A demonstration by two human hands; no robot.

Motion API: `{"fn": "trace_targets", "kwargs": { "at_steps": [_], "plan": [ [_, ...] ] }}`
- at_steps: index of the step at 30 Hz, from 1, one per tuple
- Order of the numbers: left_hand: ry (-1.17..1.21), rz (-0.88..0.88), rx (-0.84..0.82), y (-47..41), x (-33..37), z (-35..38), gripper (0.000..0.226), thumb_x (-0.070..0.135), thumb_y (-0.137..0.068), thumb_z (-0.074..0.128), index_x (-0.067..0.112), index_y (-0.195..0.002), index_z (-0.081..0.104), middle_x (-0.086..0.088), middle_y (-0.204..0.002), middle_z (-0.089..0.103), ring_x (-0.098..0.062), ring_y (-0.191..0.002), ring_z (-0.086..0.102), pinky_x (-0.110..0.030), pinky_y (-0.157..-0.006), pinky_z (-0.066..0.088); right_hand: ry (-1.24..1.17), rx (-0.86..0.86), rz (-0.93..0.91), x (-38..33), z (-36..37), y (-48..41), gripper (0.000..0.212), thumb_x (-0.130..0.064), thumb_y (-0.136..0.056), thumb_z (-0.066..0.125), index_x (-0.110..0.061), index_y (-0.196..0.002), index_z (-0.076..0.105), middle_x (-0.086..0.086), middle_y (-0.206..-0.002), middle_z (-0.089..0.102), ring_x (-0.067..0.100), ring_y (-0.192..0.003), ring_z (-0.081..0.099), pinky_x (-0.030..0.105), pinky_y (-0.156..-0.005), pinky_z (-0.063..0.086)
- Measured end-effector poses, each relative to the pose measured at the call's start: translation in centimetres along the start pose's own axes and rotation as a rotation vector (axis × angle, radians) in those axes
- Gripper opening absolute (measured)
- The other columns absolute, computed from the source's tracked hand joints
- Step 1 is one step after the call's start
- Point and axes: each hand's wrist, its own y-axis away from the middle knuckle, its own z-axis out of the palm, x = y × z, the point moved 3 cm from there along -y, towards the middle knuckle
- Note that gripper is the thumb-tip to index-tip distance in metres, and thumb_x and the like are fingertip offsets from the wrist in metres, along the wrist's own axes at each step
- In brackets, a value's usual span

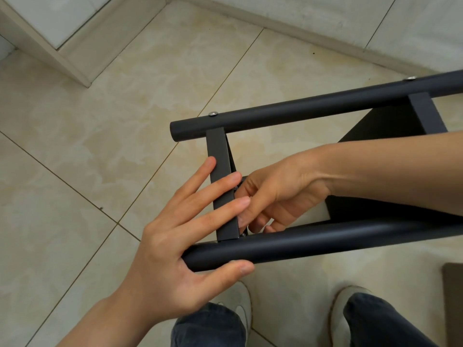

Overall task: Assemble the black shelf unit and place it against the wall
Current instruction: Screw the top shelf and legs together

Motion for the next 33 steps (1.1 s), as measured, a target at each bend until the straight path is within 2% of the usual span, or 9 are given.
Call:
{"fn": "trace_targets", "kwargs": {
  "at_steps": [8,11,13,15,17,19,22,27,33],
  "plan": [
    [-0.006,0.001,0.003,0.0,-0.1,0.1,0.055,0.044,-0.085,0.069,0.011,-0.128,0.059,-0.010,-0.145,0.052,-0.032,-0.149,0.033,-0.038,-0.119,0.033,-0.001,0.003,0.020,-0.1,0.0,0.0,0.016,-0.018,-0.076,0.067,-0.010,-0.090,0.068,0.002,-0.087,0.062,0.007,-0.067,0.051,0.021,-0.073,0.050],
    [-0.005,0.000,0.000,0.1,-0.1,0.1,0.055,0.048,-0.089,0.066,0.010,-0.129,0.059,-0.010,-0.146,0.052,-0.032,-0.149,0.033,-0.038,-0.119,0.032,0.026,0.011,0.028,0.0,0.4,0.0,0.010,-0.020,-0.081,0.065,-0.013,-0.077,0.071,0.000,-0.076,0.061,0.009,-0.068,0.053,0.026,-0.078,0.049],
    [-0.002,-0.001,-0.001,0.1,-0.1,0.1,0.055,0.050,-0.091,0.064,0.011,-0.129,0.059,-0.009,-0.146,0.051,-0.032,-0.150,0.032,-0.038,-0.119,0.032,0.027,0.048,0.006,0.3,0.6,0.0,0.019,-0.019,-0.088,0.064,-0.016,-0.070,0.073,0.002,-0.078,0.061,0.013,-0.075,0.055,0.033,-0.087,0.049],
    [-0.001,-0.001,0.000,0.1,-0.1,0.1,0.054,0.050,-0.091,0.063,0.011,-0.129,0.059,-0.009,-0.146,0.051,-0.032,-0.150,0.032,-0.038,-0.119,0.032,0.001,0.138,-0.057,0.5,1.0,-0.1,0.007,-0.020,-0.074,0.072,-0.018,-0.068,0.075,0.006,-0.086,0.062,0.020,-0.089,0.056,0.042,-0.103,0.045],
    [-0.001,0.001,0.000,0.1,-0.1,0.1,0.054,0.050,-0.091,0.064,0.011,-0.128,0.059,-0.010,-0.146,0.051,-0.032,-0.150,0.032,-0.038,-0.119,0.032,-0.028,0.174,-0.093,0.5,1.4,-0.1,0.005,-0.023,-0.064,0.073,-0.018,-0.065,0.076,0.006,-0.087,0.062,0.021,-0.091,0.054,0.045,-0.107,0.041],
    [-0.001,0.002,0.001,0.2,-0.1,0.1,0.054,0.050,-0.091,0.064,0.011,-0.128,0.059,-0.010,-0.146,0.051,-0.032,-0.150,0.032,-0.039,-0.119,0.033,-0.035,0.150,-0.084,0.5,1.4,-0.1,0.005,-0.020,-0.073,0.073,-0.017,-0.069,0.075,0.004,-0.083,0.061,0.017,-0.084,0.054,0.040,-0.100,0.046],
    [0.000,0.004,0.002,0.2,-0.2,0.1,0.055,0.050,-0.092,0.063,0.009,-0.128,0.060,-0.010,-0.146,0.051,-0.033,-0.150,0.032,-0.040,-0.119,0.033,-0.027,0.081,-0.030,0.6,1.0,-0.1,0.020,-0.017,-0.100,0.055,-0.014,-0.084,0.066,-0.001,-0.074,0.060,0.008,-0.066,0.054,0.024,-0.075,0.048],
    [0.007,0.004,0.004,0.2,-0.3,0.1,0.054,0.050,-0.092,0.063,0.009,-0.128,0.059,-0.010,-0.146,0.051,-0.033,-0.150,0.032,-0.041,-0.119,0.032,-0.055,0.108,-0.086,0.8,1.0,-0.4,0.019,-0.015,-0.093,0.064,-0.017,-0.076,0.072,0.001,-0.080,0.063,0.008,-0.068,0.056,0.024,-0.077,0.049],
    [0.006,0.003,0.004,0.0,-0.2,0.2,0.054,0.049,-0.091,0.064,0.010,-0.128,0.059,-0.009,-0.146,0.051,-0.032,-0.149,0.032,-0.040,-0.119,0.033,-0.039,0.074,-0.021,0.4,0.6,0.4,0.014,-0.015,-0.096,0.057,-0.014,-0.089,0.068,0.000,-0.084,0.065,0.006,-0.068,0.055,0.021,-0.068,0.049]
  ]
}}
